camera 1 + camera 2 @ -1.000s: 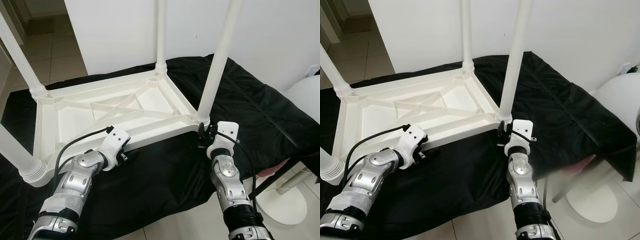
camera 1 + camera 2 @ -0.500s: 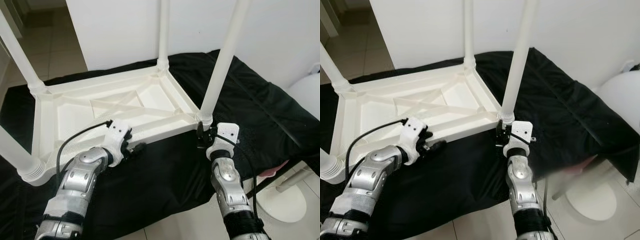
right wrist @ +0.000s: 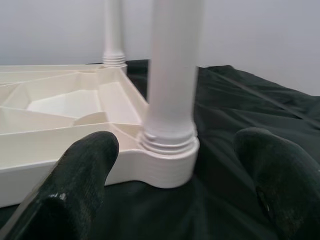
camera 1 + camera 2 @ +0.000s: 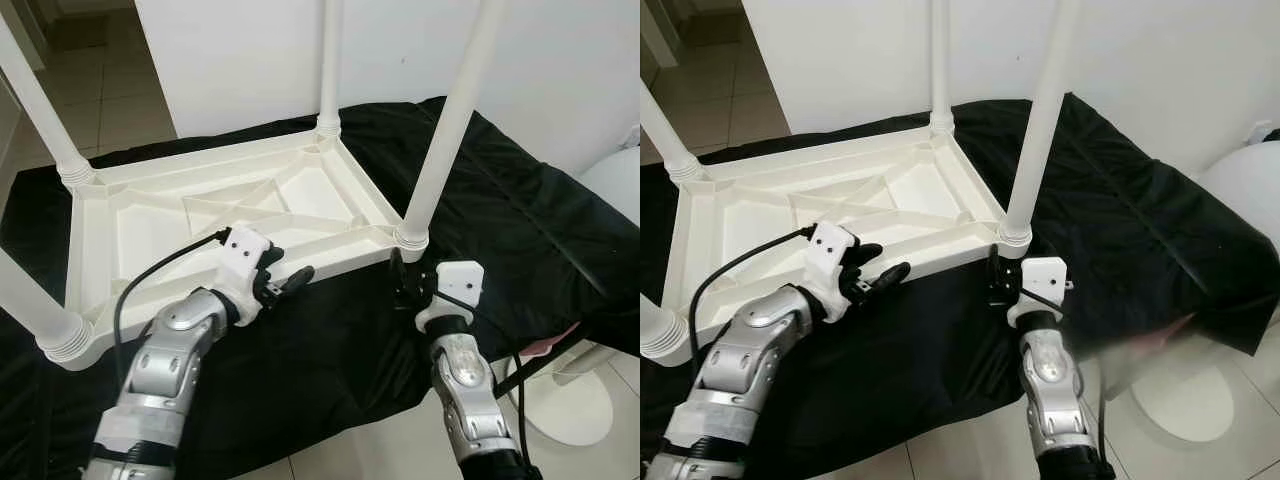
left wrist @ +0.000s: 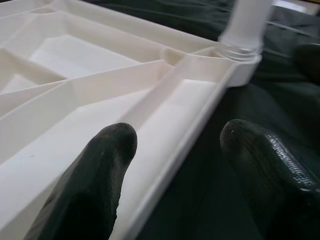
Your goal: Building children table
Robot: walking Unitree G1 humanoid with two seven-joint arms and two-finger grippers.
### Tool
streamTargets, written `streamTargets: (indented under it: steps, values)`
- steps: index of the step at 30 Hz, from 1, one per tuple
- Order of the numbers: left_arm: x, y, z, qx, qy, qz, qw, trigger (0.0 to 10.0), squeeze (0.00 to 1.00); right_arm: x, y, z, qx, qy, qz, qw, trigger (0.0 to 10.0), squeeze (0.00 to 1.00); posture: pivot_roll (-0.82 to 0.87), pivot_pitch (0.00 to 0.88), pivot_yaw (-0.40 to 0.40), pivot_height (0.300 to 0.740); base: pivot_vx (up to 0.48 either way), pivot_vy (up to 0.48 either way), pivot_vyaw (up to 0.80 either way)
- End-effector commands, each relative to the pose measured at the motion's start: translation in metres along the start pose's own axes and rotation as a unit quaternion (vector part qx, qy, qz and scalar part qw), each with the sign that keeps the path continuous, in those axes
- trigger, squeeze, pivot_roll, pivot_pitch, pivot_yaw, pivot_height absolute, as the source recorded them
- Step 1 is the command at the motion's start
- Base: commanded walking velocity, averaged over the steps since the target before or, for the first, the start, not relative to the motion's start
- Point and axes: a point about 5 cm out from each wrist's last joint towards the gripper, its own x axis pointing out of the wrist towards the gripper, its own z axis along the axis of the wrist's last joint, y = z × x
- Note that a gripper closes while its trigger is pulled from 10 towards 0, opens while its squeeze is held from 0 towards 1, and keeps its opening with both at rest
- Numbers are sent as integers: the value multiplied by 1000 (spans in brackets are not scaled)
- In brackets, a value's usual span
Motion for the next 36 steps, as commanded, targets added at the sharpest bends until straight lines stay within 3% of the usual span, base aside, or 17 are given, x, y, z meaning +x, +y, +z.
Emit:
streamTargets:
  steps: [1,7,12,17,18,19,20,28,29,33,36]
  values:
    - [1,4,-1,-19,2,30,999,10000,0,-3,-2,0,1,0,-1,1000,10000,0,-53,71,29,740,0,0,0]
    - [4,-3,1,-33,-10,40,999,10000,0,-10,0,-3,1,5,-2,1000,10000,0,-59,72,34,740,0,0,0]
    - [4,-15,-6,-8,8,5,1000,10000,0,-14,2,-4,4,12,-2,1000,10000,0,-65,75,35,740,0,0,0]
    - [4,-16,-6,8,8,0,1000,10000,0,-14,2,-4,3,14,-1,1000,10000,0,-65,74,34,740,0,0,0]
    - [3,-16,-7,7,11,0,1000,10000,463,-14,2,-4,2,14,0,1000,10000,0,-64,74,31,740,0,0,0]
    - [3,-16,-7,7,11,0,1000,10000,463,-14,2,-4,2,14,0,1000,10000,0,-64,74,31,740,0,0,0]
    - [3,-15,-9,3,15,1,1000,10000,1000,-14,2,-4,1,15,2,1000,10000,0,-64,74,31,740,0,0,0]
    - [2,-15,-10,16,25,4,1000,10000,1000,-14,3,-4,1,17,4,1000,10000,0,-60,75,28,740,0,0,0]
    - [2,-16,-14,26,39,2,999,10000,0,-14,4,-5,1,17,4,1000,10000,0,-58,77,27,740,0,0,0]
    - [3,-12,-25,33,75,22,996,10000,0,-14,5,-5,1,18,6,1000,10000,0,-59,76,29,740,0,0,0]
    - [4,4,-39,23,124,85,988,10000,0,-12,5,-4,1,17,4,1000,10000,0,-63,75,31,740,0,0,0]
